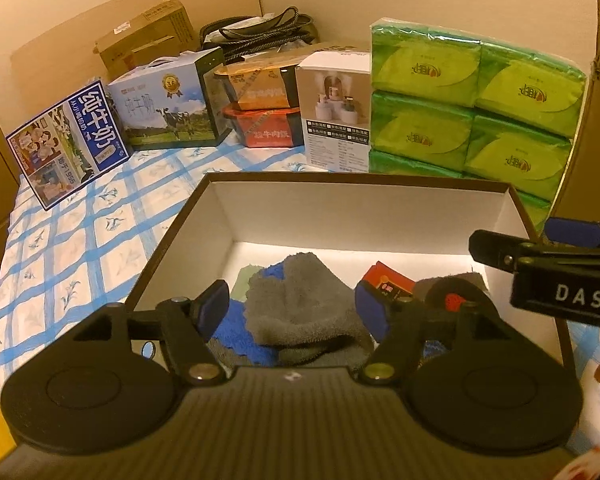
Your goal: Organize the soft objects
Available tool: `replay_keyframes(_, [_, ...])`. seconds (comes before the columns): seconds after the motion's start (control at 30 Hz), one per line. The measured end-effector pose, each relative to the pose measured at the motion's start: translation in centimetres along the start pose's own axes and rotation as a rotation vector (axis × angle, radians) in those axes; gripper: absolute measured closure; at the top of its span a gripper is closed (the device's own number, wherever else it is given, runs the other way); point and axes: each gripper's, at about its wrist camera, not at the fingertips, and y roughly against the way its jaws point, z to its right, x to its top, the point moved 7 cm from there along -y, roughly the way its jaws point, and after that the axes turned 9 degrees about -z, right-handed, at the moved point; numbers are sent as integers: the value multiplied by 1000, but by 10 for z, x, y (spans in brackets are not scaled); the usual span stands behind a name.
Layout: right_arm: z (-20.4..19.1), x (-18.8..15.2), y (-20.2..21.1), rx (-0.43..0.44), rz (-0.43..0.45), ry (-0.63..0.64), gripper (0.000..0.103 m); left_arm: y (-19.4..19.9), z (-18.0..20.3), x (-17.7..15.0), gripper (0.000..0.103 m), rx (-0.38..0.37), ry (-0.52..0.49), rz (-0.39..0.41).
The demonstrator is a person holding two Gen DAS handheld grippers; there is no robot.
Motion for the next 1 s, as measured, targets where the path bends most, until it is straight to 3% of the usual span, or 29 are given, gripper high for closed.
replay_keyframes(0.23, [12, -14, 32, -28, 13, -37, 16, 12, 1, -7, 35, -41, -5, -3])
replay_keyframes(0.5, [12, -44, 104, -36, 56, -110, 15, 60, 7, -28, 33, -125, -49, 28])
replay_keyframes(0.87, [-37, -103, 197, -52, 70, -202, 15, 151, -19, -89, 29, -270, -129, 63])
replay_keyframes(1.0, [-68, -122, 223, -76, 57, -194, 15, 178, -41, -114, 29, -282, -146, 66])
